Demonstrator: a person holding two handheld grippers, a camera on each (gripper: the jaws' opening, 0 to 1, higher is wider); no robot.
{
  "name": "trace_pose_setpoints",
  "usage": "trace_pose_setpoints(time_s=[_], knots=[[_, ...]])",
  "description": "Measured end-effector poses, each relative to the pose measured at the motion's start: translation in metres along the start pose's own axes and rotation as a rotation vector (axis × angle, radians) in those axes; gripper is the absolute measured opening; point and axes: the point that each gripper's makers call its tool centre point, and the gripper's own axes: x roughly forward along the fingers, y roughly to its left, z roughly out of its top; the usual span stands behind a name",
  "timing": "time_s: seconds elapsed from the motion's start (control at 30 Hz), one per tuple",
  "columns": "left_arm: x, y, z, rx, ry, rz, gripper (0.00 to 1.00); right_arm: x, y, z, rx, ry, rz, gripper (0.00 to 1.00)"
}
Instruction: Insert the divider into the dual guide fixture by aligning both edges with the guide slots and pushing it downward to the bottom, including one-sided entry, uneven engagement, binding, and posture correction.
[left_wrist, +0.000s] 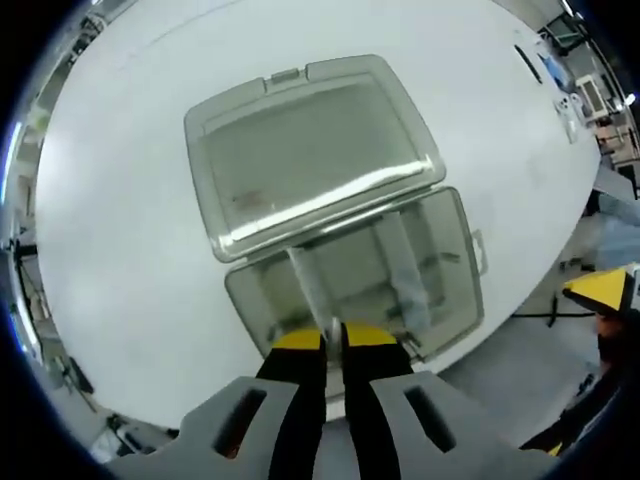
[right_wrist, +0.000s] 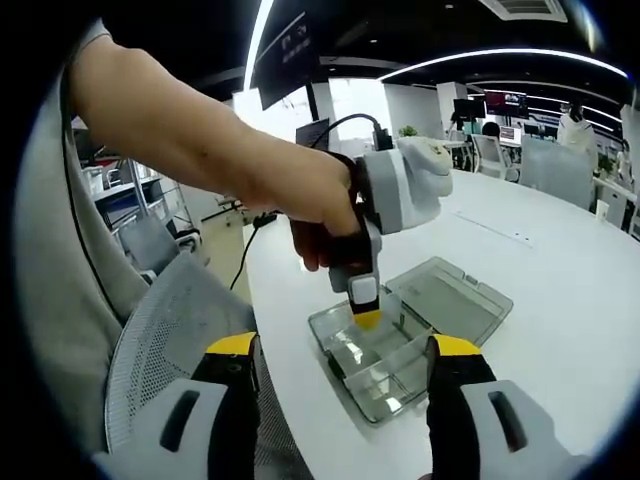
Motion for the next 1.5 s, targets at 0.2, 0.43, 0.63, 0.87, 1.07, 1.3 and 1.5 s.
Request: trace_pose_setpoints(time_s=[0.2,0.43,0.63,0.87,1.07,1.3,1.5], knots=[[-0.0009,0.0002,-0.0011,-0.010,0.000,-0.010,0.02,0.0001,-0.0003,-0.0012,0.003,0.000,-0.001,0.65],[-0.0005,-0.0004,-0.0004,-0.013,0.001,-0.014,0.02,0.0004,0.0001,-0.0022,0.003,0.003,0.000,0.65],[-0.0007,-0.0001,-0.0010,-0.022,0.000,-0.019,0.02,0.0013,-0.0001,-0.0029,0.003,0.002,0.001,0.65],[0.0009,0.0001,0.0003,-0.030,-0.001,-0.021,0.02,0.0015,-0.0002,-0.0037,0.004,0.001,0.000,0.65],[0.0009,0.0008,-0.0001,-0.045,-0.002,-0.031,0.02,0.0013,0.0008,-0.0043,0.004,0.002,0.002,0.65],[-0.0002,0.0020,-0.0023,-0.076,0.004,-0.054,0.02,-0.0006,0.0008,-0.0049,0.007,0.002,0.001,0.65],[-0.0008,0.0006,-0.0030,-0.090,0.003,-0.056,0.02,0.0000,0.0009,-0.0053,0.005,0.004,0.001,0.64]])
